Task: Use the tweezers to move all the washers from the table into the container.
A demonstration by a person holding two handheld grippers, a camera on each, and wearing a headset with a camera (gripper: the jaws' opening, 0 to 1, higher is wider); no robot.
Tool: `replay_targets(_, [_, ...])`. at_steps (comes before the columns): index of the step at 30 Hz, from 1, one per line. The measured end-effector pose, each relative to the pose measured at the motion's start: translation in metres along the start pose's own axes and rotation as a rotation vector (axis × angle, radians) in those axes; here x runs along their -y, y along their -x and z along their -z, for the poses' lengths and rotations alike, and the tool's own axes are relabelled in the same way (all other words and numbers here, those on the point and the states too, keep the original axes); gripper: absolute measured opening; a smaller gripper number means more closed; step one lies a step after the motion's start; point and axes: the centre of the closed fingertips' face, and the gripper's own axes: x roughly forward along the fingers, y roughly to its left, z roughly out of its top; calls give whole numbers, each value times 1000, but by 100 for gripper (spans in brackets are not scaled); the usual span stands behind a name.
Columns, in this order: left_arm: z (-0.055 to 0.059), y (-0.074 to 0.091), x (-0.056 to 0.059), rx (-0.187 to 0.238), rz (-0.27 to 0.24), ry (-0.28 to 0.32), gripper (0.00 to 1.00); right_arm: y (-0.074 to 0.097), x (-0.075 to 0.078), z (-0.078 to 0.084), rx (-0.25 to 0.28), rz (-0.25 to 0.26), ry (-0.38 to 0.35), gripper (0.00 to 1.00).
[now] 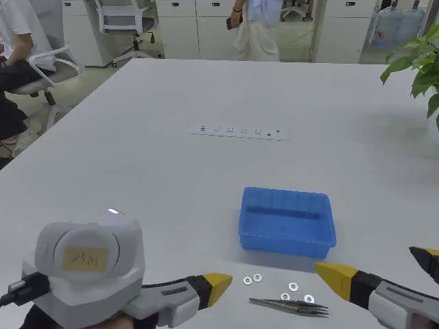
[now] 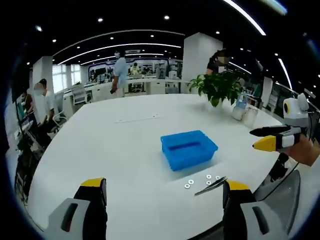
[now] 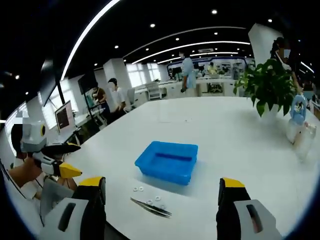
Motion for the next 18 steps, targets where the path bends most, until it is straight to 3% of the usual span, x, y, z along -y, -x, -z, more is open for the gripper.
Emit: replay_targets(18, [3, -2, 0, -17, 9, -7, 99, 0, 2, 3, -11, 9, -2, 92])
